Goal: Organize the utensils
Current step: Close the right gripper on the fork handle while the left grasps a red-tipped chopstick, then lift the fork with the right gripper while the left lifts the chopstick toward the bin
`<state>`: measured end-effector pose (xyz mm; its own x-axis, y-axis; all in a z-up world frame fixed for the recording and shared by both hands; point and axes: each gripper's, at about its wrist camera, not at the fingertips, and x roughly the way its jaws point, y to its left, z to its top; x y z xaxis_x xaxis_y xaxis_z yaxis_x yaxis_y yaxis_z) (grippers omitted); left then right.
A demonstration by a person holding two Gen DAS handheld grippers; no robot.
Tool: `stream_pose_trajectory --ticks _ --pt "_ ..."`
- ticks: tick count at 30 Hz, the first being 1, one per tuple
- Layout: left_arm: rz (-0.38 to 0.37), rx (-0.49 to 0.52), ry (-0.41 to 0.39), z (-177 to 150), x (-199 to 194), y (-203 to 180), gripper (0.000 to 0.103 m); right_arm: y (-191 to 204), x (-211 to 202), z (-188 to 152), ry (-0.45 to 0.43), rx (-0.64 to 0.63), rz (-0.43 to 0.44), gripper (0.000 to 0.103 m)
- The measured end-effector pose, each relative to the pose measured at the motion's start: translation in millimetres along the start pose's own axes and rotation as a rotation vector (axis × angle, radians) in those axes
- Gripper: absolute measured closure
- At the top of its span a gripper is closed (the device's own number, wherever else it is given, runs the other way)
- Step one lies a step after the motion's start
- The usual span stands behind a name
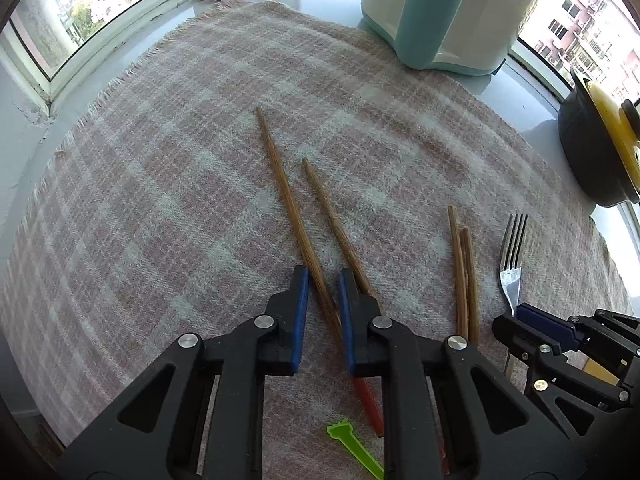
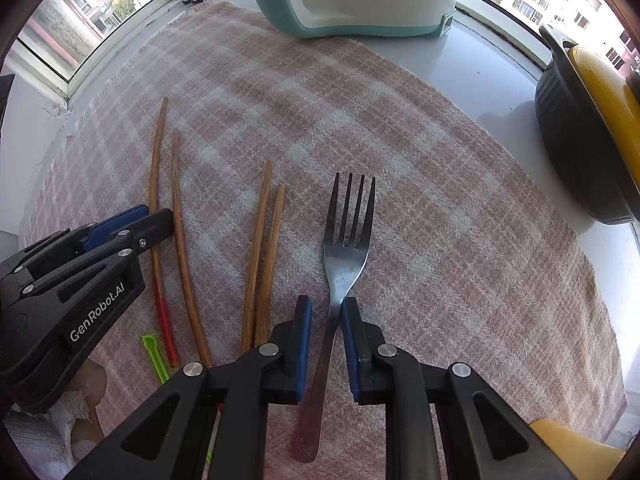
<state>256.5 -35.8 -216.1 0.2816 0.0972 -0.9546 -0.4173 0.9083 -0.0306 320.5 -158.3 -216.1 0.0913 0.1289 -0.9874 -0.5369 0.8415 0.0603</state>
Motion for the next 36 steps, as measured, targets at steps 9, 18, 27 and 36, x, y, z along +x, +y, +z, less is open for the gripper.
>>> stream_pose_trajectory --ticks 9,18,27,36 --pt "-0.124 -0.081 0.019 6.0 -1.8 28.1 0.099 15.0 2.3 -2.8 -0.016 -0.026 -0.037 0.098" --pt "-0.204 -0.064 -0.037 8.4 -30.3 38.8 0.099 4.3 -9.9 -16.7 -0.071 0.039 0.01 0.1" --pt "-0.284 -0.023 -0.093 3.0 -59.1 39.7 0.099 -11.1 -36.9 -40.6 -0.175 0.124 0.073 0.1" --pt "-0.356 0.042 -0.121 -1.5 -74.2 34.4 0.099 -32.1 -64.4 -64.4 -0.267 0.218 0.077 0.1"
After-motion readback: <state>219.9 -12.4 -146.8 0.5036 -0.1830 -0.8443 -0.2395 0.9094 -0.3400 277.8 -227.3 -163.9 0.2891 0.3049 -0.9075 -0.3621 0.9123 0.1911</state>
